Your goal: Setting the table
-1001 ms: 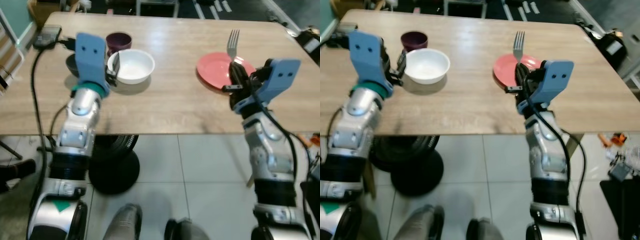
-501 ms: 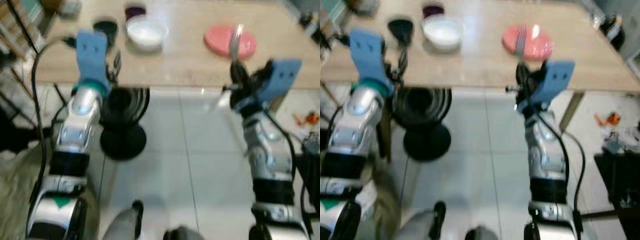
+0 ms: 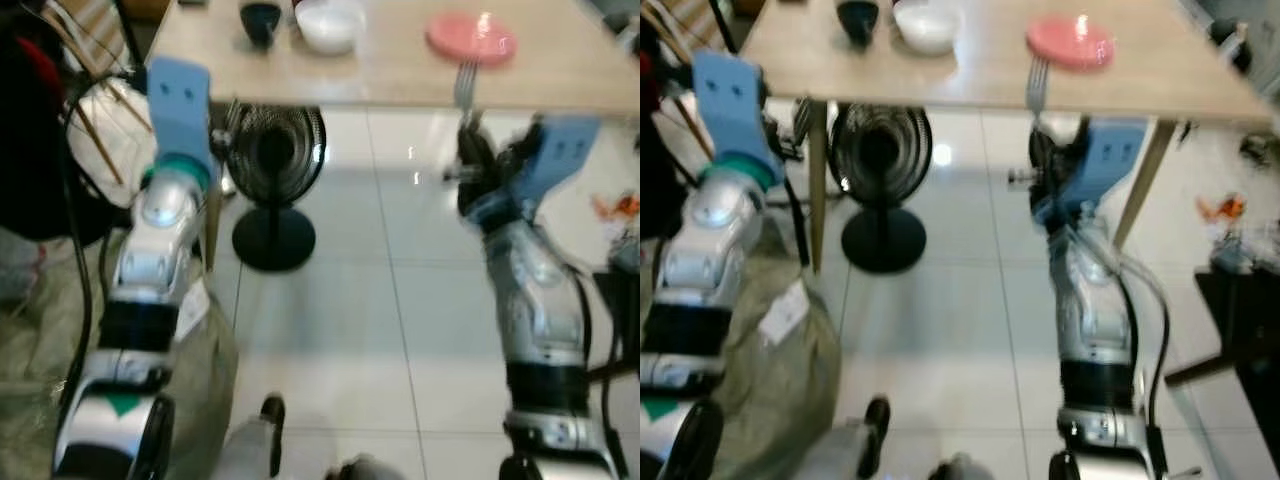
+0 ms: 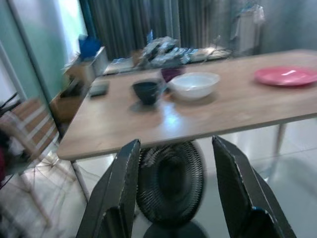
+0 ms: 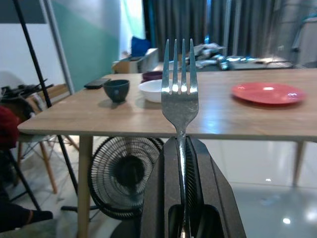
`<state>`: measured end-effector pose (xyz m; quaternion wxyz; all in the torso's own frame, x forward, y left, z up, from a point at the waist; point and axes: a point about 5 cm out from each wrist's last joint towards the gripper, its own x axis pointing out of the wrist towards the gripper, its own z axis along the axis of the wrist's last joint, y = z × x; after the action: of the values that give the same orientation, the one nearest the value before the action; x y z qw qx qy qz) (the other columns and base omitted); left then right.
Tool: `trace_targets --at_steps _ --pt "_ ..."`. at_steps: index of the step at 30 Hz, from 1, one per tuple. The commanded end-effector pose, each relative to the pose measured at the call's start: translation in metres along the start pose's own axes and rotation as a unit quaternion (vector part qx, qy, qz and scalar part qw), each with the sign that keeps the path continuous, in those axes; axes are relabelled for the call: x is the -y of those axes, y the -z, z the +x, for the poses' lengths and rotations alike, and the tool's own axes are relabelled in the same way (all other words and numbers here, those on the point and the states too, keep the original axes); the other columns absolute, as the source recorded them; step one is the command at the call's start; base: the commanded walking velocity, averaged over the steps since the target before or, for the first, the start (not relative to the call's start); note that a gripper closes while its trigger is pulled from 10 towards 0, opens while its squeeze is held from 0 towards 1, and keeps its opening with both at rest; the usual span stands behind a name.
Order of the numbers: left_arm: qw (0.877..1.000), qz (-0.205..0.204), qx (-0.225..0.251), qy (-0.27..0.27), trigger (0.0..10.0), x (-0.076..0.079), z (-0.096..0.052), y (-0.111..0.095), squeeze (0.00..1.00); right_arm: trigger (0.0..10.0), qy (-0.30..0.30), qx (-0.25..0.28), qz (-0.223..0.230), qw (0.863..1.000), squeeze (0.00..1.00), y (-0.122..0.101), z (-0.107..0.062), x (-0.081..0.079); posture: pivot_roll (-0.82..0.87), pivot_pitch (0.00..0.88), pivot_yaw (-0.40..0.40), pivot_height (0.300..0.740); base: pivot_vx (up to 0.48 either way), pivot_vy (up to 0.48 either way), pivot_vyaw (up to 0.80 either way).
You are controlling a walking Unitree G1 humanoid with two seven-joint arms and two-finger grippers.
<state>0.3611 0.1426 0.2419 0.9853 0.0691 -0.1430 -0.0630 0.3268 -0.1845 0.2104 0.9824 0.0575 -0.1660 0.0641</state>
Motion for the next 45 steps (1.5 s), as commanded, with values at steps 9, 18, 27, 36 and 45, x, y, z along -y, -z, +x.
trace_targets --at_steps 9,18,27,36,45 --pt "1.000 0.005 -0.002 0.010 10.0 0.0042 0.0011 0.0001 0.00 10.0 0.008 0.007 -0.003 1.000 0.00 -0.0038 -0.0013 0.0040 0.14 0.000 -0.002 0.740 -0.436 0.000 0.00" --pt "1.000 0.003 0.000 0.011 10.0 0.0053 0.0014 -0.0002 0.00 10.0 0.008 0.007 -0.003 1.000 0.00 -0.0038 -0.0017 0.0041 0.14 0.000 -0.001 0.740 -0.073 0.000 0.00" --pt "1.000 -0.001 0.001 0.011 10.0 0.0058 0.0017 -0.0006 0.00 10.0 0.009 0.009 -0.003 1.000 0.00 -0.0043 -0.0016 0.0040 0.14 0.000 -0.001 0.740 0.000 0.000 0.00" --pt "1.000 -0.004 0.003 0.012 10.0 0.0066 0.0026 -0.0021 0.00 10.0 0.013 0.004 0.003 1.000 0.00 -0.0038 -0.0007 0.0044 0.14 0.000 0.000 0.740 0.000 0.000 -0.27" --pt "1.000 -0.007 0.003 0.014 10.0 0.0074 0.0029 -0.0024 0.00 10.0 0.015 0.002 0.004 1.000 0.00 -0.0036 -0.0003 0.0047 0.14 0.000 0.000 0.740 0.000 0.000 -0.80"
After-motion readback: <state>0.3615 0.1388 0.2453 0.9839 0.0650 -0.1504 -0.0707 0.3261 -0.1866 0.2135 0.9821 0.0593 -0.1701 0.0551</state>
